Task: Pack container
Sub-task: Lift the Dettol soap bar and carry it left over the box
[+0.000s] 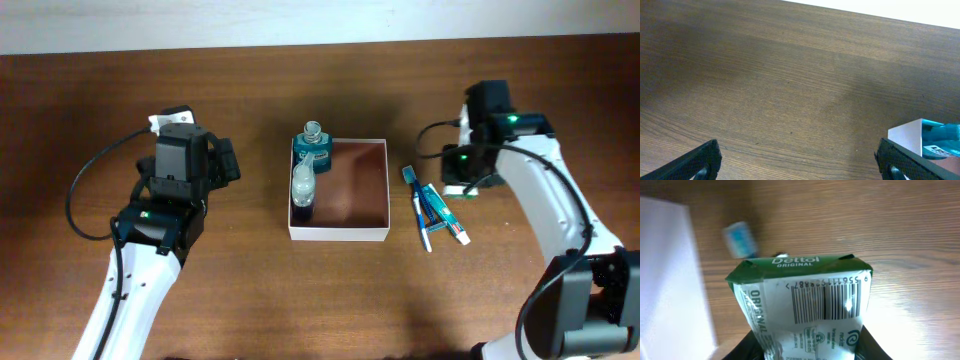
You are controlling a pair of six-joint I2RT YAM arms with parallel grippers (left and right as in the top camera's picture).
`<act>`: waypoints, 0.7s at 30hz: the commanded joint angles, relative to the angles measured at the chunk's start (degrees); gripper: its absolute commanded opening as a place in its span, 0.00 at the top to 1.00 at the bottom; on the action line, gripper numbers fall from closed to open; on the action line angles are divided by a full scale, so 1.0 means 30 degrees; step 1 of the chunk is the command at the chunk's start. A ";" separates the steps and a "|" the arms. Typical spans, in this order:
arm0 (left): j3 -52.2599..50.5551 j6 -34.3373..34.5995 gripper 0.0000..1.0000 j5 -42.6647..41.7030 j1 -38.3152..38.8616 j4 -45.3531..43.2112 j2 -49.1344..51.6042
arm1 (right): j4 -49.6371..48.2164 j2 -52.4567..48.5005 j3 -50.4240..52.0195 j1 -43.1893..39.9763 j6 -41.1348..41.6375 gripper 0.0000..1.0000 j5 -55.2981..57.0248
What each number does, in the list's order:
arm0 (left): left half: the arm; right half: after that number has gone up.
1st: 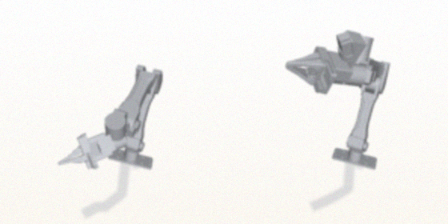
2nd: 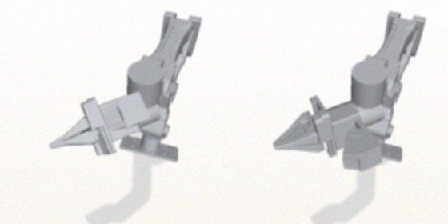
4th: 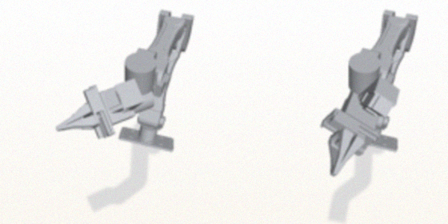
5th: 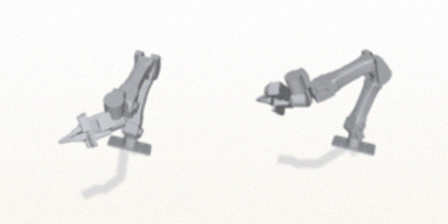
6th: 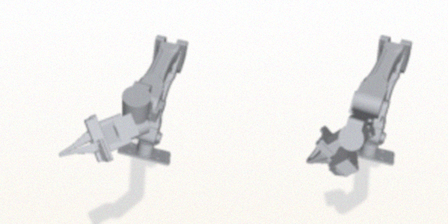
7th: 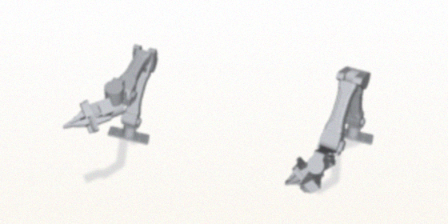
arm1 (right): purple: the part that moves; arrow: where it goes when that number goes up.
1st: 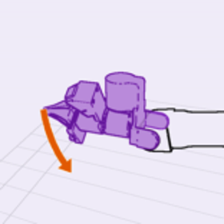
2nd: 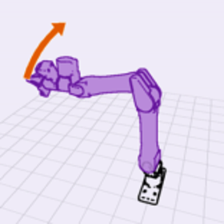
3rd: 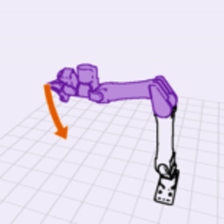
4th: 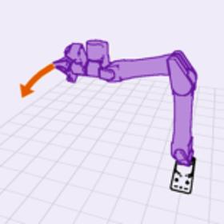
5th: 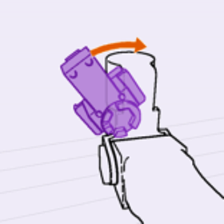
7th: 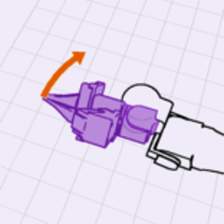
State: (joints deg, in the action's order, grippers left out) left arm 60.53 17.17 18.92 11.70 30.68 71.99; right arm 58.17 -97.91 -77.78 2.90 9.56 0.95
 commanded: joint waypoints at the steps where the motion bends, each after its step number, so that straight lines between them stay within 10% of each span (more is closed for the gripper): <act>1: 0.0080 -0.0022 0.01 0.0124 -0.0044 0.0007 -0.0146 | -0.0022 0.0444 -0.0350 0.1625 0.2521 0.72 -0.0612; 21: 0.0080 -0.0022 0.01 0.0124 -0.0044 0.0007 -0.0146 | -0.3213 0.0401 -0.0364 0.7905 0.6543 0.72 -0.0430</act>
State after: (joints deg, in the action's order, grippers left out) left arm 60.53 17.17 18.92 11.70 30.68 71.99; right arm 49.19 -97.86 -77.78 25.28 26.81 -0.95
